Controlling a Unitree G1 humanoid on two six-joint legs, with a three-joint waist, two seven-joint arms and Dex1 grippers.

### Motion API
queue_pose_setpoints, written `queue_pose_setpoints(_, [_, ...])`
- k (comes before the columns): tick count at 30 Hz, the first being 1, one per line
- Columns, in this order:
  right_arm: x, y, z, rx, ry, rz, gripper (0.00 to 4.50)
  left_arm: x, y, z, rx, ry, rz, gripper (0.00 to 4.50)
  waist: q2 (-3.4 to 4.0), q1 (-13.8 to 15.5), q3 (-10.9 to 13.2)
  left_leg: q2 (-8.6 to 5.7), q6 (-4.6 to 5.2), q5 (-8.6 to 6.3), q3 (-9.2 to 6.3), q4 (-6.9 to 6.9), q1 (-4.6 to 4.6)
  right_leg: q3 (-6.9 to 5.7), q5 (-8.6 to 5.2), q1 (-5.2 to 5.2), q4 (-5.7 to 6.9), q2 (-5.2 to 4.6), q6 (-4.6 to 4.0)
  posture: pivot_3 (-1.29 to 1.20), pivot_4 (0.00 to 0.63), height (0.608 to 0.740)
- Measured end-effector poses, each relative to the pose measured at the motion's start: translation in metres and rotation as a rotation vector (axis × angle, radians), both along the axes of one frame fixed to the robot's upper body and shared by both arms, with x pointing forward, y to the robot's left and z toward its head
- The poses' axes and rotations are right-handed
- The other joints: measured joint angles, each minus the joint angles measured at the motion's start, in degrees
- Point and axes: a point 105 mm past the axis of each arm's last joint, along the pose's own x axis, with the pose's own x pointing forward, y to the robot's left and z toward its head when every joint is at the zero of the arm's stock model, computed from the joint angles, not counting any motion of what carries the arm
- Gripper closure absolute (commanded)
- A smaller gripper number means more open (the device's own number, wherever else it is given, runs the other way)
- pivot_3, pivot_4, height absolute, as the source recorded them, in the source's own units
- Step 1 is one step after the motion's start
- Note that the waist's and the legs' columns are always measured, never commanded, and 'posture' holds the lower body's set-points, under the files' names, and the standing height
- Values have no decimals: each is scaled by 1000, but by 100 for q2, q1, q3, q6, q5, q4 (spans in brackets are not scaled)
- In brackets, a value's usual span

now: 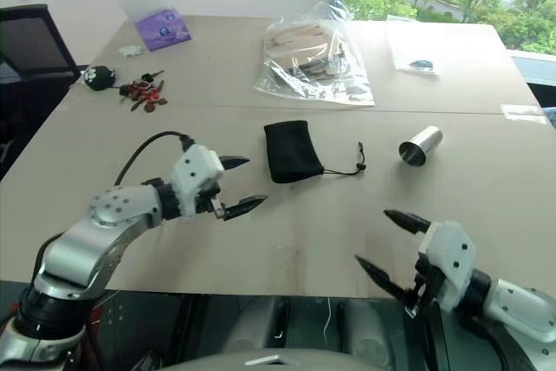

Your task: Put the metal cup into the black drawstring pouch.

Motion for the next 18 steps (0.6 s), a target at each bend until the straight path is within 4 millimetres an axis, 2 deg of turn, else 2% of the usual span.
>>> queue_pose_setpoints(2, [2,1,7,3,-37,-14,0,11,-13,1,10,8,-49,38,-2,-42,0,-1,0,0,11,2,3,-3,0,0,3,2,1,0,150,740])
queue_pose_setpoints(6, [10,-1,18,16,-120,-67,0,29,-22,5,25,25,-77,38,-5,-65,1,0,0,0,11,3,0,-4,0,-4,4,8,2,0,150,740])
queue_pose_setpoints(13, [19,10,22,38,-179,-104,0,59,-14,6,114,66,-139,38,-5,-48,1,-3,-1,1,8,3,-14,-7,0,-14,2,7,2,0,150,740])
queue_pose_setpoints(18, [21,15,21,33,-203,-116,0,70,-13,-2,169,73,-174,38,-5,-46,1,-4,0,1,8,3,-15,-8,0,-14,1,7,2,0,150,740])
